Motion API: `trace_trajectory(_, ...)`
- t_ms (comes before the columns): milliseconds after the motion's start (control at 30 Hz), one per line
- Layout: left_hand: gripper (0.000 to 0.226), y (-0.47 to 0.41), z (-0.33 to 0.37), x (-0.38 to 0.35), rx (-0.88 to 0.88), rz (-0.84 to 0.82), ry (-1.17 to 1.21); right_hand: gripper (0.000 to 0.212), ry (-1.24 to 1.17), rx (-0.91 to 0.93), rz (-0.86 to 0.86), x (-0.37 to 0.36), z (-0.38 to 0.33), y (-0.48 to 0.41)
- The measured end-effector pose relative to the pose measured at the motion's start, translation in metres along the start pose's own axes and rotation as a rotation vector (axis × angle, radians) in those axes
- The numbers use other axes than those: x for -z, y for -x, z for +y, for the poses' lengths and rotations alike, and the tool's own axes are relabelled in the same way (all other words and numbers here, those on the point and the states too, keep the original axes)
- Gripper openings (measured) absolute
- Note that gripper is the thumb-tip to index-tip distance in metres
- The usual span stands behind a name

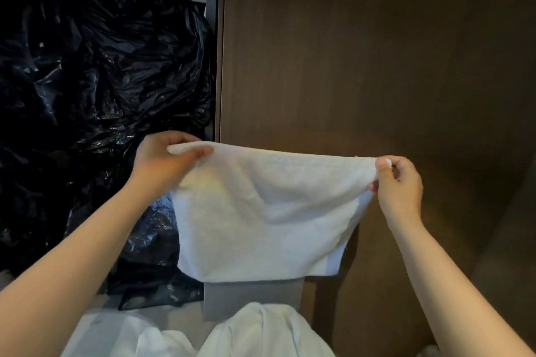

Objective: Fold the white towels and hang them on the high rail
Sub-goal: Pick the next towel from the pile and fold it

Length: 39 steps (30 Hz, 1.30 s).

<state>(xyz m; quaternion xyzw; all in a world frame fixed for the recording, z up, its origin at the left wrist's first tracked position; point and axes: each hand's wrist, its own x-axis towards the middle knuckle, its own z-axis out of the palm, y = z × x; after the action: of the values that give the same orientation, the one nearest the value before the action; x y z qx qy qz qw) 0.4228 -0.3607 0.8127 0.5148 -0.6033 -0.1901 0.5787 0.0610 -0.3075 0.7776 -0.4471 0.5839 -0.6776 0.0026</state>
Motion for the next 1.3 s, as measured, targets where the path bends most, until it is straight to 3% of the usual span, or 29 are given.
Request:
trace_trajectory(133, 0.008, 0.033, -0.031, 0.000, 0.033, -0.189, 0.016, 0.010, 0.053, -0.075, 0.013, 0.008, 0.036, 0.034)
trace_trajectory(267, 0.017, 0.055, -0.050, 0.007, 0.101, -0.342, 0.181, 0.008, 0.024, -0.146, 0.055, 0.016, 0.052, 0.062)
trace_trajectory(533, 0.037, 0.086, -0.099, 0.004, 0.322, -0.397, 0.372, 0.011, 0.049, -0.243, -0.002, 0.029, 0.076, 0.094)
trace_trajectory(767, 0.026, 0.104, -0.127, 0.002, 0.497, -0.351, 0.475, 0.012, 0.093, -0.320, -0.076, 0.034, 0.100, 0.113)
trace_trajectory(1000, 0.023, 0.130, -0.128, 0.006, 0.485, -0.368, 0.322, 0.010, 0.160, -0.364, -0.148, 0.037, 0.108, 0.128)
trace_trajectory(1133, 0.033, 0.141, -0.110, 0.001, 0.424, -0.336, 0.313, 0.030, 0.292, -0.363, -0.260, 0.034, 0.103, 0.136)
trace_trajectory(1300, 0.024, 0.140, -0.074, -0.017, 0.295, -0.399, 0.310, 0.025, 0.073, -0.231, -0.506, 0.012, 0.056, 0.148)
